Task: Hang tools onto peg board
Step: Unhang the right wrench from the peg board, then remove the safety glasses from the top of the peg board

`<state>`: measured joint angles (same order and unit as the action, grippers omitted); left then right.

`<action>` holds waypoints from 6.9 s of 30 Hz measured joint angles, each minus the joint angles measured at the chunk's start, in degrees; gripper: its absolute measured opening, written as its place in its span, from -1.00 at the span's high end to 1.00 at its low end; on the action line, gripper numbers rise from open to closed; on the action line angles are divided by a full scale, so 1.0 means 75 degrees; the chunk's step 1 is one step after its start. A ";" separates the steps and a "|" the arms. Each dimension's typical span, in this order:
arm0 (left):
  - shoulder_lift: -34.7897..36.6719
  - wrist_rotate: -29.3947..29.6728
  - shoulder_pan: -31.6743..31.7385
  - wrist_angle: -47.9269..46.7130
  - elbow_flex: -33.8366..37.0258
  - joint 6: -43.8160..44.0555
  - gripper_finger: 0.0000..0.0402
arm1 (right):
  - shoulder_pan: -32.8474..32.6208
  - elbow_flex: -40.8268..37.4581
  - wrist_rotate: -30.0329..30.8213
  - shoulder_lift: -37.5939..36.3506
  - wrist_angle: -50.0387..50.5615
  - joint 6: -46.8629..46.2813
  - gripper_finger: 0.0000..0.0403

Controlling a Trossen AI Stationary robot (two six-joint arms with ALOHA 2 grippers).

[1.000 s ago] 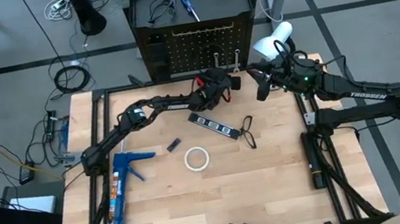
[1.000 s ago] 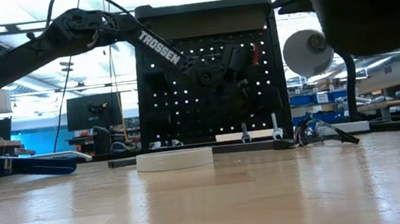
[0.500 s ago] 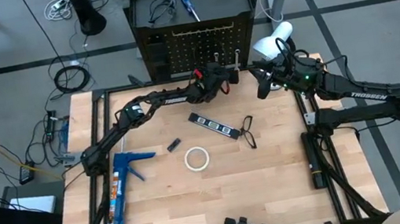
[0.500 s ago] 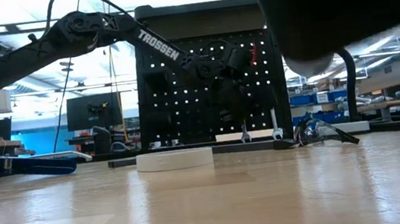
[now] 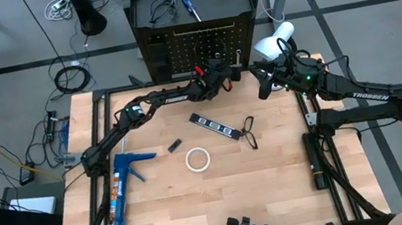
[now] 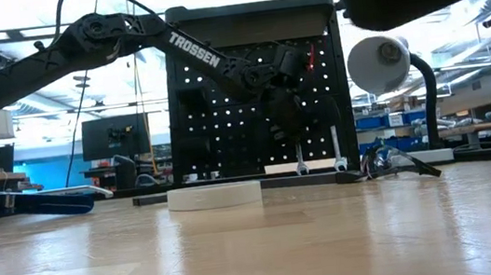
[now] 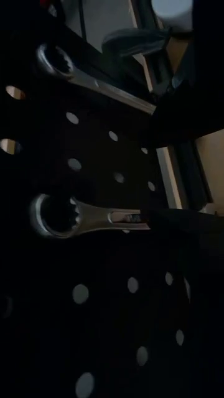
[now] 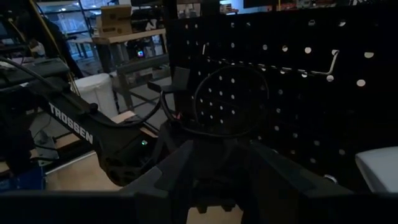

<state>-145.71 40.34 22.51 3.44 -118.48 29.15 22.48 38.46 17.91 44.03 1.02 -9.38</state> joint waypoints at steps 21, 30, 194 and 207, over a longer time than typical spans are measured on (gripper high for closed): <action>0.0943 0.1298 -0.1241 -0.1214 0.0066 -0.0413 0.23 | 0.0006 0.0000 -0.0622 0.0182 0.0652 0.0127 0.23; 0.2745 0.1357 -0.1498 -0.1012 0.2001 -0.0248 0.45 | -0.0147 0.1014 -0.0436 0.0129 0.0505 0.0771 0.24; 0.5132 -0.6491 0.3118 -0.6740 -0.2204 -0.4606 0.13 | -0.0684 0.5613 -0.1704 0.2722 0.5081 -0.1410 0.25; 0.5152 -0.6252 0.3115 -0.7155 -0.2218 -0.4858 0.51 | -0.0752 0.5613 -0.1696 0.2725 0.5015 -0.1411 0.25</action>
<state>-107.07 -6.55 45.87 -50.23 -135.11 -7.29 16.84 80.55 5.19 64.47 38.63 -19.96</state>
